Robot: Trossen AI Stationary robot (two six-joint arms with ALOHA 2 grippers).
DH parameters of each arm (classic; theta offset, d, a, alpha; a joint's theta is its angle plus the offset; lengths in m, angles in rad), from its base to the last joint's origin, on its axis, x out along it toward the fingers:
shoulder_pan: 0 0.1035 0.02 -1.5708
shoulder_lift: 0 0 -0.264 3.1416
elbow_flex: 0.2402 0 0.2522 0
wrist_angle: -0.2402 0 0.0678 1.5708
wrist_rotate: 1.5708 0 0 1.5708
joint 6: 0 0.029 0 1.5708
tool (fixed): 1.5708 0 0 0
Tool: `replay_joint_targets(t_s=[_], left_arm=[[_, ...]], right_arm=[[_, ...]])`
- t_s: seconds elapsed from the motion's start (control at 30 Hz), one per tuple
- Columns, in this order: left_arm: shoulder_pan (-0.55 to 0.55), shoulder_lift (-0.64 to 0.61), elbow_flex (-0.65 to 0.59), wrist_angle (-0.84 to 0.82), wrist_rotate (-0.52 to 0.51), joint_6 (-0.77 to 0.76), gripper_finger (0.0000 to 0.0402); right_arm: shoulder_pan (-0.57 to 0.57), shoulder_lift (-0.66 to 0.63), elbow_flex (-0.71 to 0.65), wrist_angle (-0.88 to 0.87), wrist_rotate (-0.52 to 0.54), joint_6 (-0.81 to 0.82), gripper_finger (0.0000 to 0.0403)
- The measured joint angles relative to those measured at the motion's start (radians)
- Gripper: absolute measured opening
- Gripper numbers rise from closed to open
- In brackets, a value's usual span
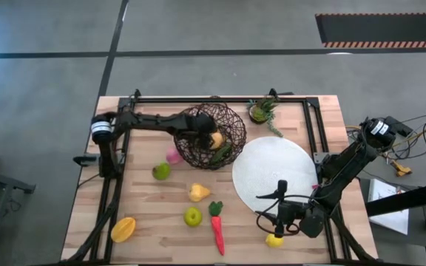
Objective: Build produce basket
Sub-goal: Put the top green apple into the wire basket, then put the green pear into the wire basket
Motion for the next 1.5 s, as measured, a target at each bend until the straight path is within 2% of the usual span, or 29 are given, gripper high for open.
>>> replay_joint_targets(t_s=[0.13, 0.37, 0.47, 0.7, 0.87, 1.07, 1.27, 1.37, 1.5], left_arm=[[0.041, -0.001, 0.000, 0.019, 0.049, 0.034, 0.0358], [0.085, -0.032, -0.005, 0.011, 0.063, 0.043, 0.0394], [0.086, -0.054, -0.006, 0.011, 0.061, 0.062, 0.0396], [0.056, -0.135, -0.007, 0.012, 0.053, 0.069, 0.0393], [-0.005, -0.253, -0.010, 0.018, 0.043, 0.065, 0.0393], [-0.199, -0.403, -0.043, 0.061, -0.085, 0.060, 0.0393], [-0.497, -0.459, -0.070, 0.058, -0.303, 0.027, 0.0393], [-0.643, -0.458, -0.090, 0.057, -0.399, -0.059, 0.0393], [-0.796, -0.452, -0.135, 0.048, -0.432, -0.272, 0.0393]], right_arm=[[0.000, 0.000, -0.006, 0.000, 0.000, 0.001, 0.0224], [0.000, 0.000, -0.017, 0.000, 0.000, 0.014, 0.0224], [0.000, 0.000, -0.025, -0.002, -0.001, 0.027, 0.0224], [0.000, 0.000, -0.028, 0.000, -0.004, 0.028, 0.0224], [0.000, 0.000, -0.028, 0.000, -0.004, 0.028, 0.0224], [0.000, 0.000, -0.028, 0.003, -0.004, 0.034, 0.0224], [0.000, 0.000, -0.029, 0.003, -0.004, 0.036, 0.0224], [0.000, 0.000, -0.029, 0.004, -0.004, 0.036, 0.0224], [0.000, 0.000, -0.029, 0.003, -0.004, 0.038, 0.0224]])
